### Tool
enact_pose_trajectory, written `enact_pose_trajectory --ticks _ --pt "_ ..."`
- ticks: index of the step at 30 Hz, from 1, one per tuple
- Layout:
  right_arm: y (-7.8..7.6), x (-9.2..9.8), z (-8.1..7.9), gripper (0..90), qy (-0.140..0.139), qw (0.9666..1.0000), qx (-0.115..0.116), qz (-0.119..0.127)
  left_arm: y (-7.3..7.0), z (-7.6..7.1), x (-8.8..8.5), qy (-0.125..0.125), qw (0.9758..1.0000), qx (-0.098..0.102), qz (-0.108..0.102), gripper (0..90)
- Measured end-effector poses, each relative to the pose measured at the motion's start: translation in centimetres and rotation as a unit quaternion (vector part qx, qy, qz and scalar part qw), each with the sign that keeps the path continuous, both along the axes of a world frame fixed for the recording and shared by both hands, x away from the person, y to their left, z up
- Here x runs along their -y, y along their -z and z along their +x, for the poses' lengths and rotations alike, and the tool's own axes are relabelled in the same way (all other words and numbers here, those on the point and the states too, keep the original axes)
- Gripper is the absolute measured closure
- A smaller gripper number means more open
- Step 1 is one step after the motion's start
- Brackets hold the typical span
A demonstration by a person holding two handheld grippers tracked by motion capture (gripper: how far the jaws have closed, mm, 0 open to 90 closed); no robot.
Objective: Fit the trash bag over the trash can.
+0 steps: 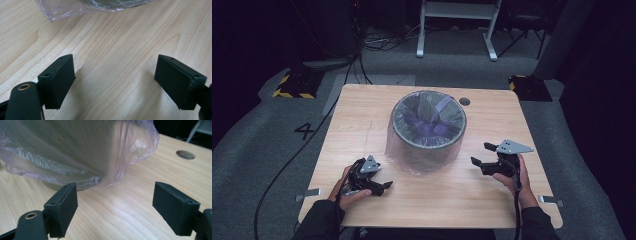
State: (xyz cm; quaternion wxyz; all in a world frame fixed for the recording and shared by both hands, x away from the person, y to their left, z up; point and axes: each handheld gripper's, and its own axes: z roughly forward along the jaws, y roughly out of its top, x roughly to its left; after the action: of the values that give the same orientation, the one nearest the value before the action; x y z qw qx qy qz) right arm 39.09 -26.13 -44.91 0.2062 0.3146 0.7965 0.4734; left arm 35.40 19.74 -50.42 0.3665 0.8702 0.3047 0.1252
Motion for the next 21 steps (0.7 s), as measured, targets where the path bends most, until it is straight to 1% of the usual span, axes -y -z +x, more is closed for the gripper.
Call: enact_pose_trajectory --ticks 2,4,6,7,9,10,11,13,14,16,17,18,19,21 --pt "-0.3 -0.1 -0.1 20.5 0.004 1.0 0.003 -0.004 0.0 -0.1 0.0 0.001 1.0 0.0 -0.001 16.2" --pt "-1.0 -0.3 -0.4 20.5 0.001 0.9999 0.013 0.0 0.0 -0.1 -0.1 0.002 1.0 0.001 0.0 16.1" --pt "-1.3 -0.3 -0.4 20.2 0.001 0.9998 0.017 -0.003 0.0 -0.1 -0.1 0.002 1.0 0.0 0.0 16.1" --pt "-1.6 -0.3 -0.5 19.7 0.0 0.9997 0.024 -0.005 0.0 -0.1 -0.1 0.003 1.0 0.0 0.0 16.1" --pt "-2.3 -0.3 -0.6 19.1 0.001 0.9995 0.032 0.001 0.0 -0.2 -0.2 0.002 1.0 0.0 0.001 16.1" --pt "-2.9 -0.3 -0.7 18.6 0.005 0.9992 0.04 0.005 0.0 -0.5 -0.3 0.002 1.0 0.001 0.0 16.1" --pt "-2.9 -0.3 -0.7 18.6 0.005 0.9992 0.04 0.005 0.0 -0.5 -0.3 0.002 1.0 0.001 0.0 16.1" --pt "-3.7 -0.5 -0.7 18.6 0.006 0.9989 0.047 0.008 0.0 -0.7 -0.5 0.002 1.0 0.0 0.0 16.0" --pt "-3.7 -0.5 -0.7 18.6 0.006 0.9989 0.047 0.008 0.0 -0.7 -0.5 0.002 1.0 0.0 0.0 16.0" --pt "-4.4 -0.9 -0.6 18.6 0.005 0.9984 0.055 -0.002 0.0 -0.8 -0.6 0.002 1.0 0.001 0.001 16.1" --pt "-4.4 -0.9 -0.6 18.6 0.005 0.9984 0.055 -0.002 0.0 -0.8 -0.6 0.002 1.0 0.001 0.001 16.0" --pt "-5.0 -1.1 -0.5 18.6 0.004 0.998 0.062 -0.005 0.0 -0.8 -0.6 0.002 1.0 0.001 0.0 16.0" --pt "-5.0 -1.1 -0.5 18.6 0.004 0.998 0.062 -0.005 0.0 -0.8 -0.6 0.002 1.0 0.001 0.0 16.0" --pt "-5.9 -1.6 -0.3 18.7 0.005 0.9972 0.073 -0.011 0.0 -0.8 -0.6 0.003 1.0 0.0 0.001 15.8"
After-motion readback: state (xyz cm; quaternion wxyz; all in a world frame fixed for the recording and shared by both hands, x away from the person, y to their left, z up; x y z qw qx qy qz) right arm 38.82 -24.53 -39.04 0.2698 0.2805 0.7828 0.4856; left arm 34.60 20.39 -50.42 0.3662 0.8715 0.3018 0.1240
